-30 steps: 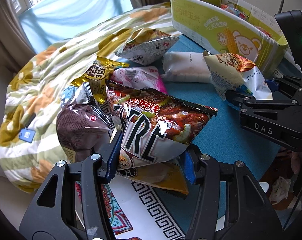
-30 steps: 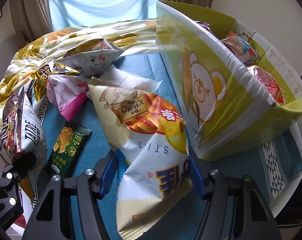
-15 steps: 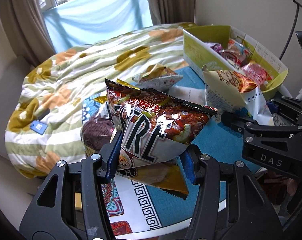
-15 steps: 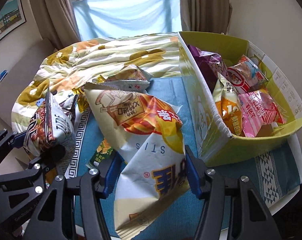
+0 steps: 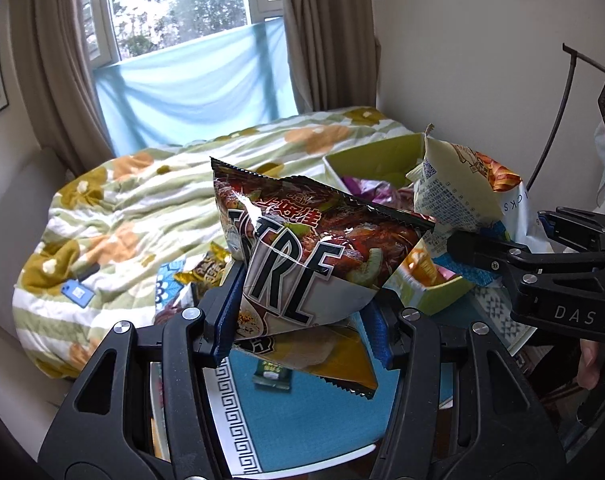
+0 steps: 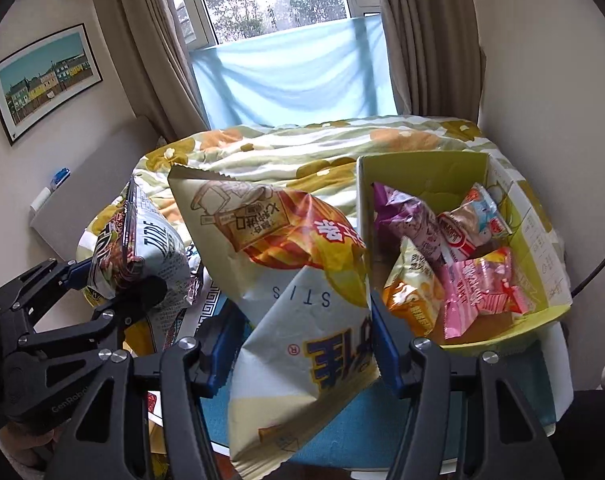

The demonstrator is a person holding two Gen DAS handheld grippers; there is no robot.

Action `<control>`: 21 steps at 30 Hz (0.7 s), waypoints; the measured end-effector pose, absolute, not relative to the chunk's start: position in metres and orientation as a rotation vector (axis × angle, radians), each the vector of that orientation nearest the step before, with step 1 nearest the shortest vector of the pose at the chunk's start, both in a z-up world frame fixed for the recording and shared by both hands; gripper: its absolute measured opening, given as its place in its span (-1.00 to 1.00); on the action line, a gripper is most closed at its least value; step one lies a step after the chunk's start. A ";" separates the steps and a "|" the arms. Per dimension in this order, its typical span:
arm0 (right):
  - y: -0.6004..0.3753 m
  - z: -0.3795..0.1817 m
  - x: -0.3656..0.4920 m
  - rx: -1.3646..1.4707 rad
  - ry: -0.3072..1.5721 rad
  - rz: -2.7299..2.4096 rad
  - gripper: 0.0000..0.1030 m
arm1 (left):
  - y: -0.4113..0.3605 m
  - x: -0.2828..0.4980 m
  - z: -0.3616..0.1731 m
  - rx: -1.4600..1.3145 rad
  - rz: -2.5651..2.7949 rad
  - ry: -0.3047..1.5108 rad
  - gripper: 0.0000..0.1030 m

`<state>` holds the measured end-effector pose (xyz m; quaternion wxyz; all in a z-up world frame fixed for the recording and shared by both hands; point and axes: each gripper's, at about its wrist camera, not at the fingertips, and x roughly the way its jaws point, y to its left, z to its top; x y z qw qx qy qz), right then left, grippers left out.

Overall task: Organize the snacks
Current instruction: 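Carry both bags into the cardboard box and open both grippers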

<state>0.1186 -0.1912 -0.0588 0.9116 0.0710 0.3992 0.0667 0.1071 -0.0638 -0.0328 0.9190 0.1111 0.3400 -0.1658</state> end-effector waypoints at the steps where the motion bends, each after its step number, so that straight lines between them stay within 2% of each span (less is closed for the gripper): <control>1: -0.200 -0.054 0.116 0.145 0.814 0.134 0.07 | -0.072 0.106 -0.029 0.220 -0.349 0.687 -0.04; 12: -0.298 -0.022 0.112 0.132 0.785 0.081 0.07 | -0.177 0.127 -0.021 0.143 -0.456 0.681 -0.04; 21: -0.350 -0.032 0.125 0.232 0.814 0.011 0.07 | -0.242 0.187 -0.062 0.147 -0.566 0.799 -0.04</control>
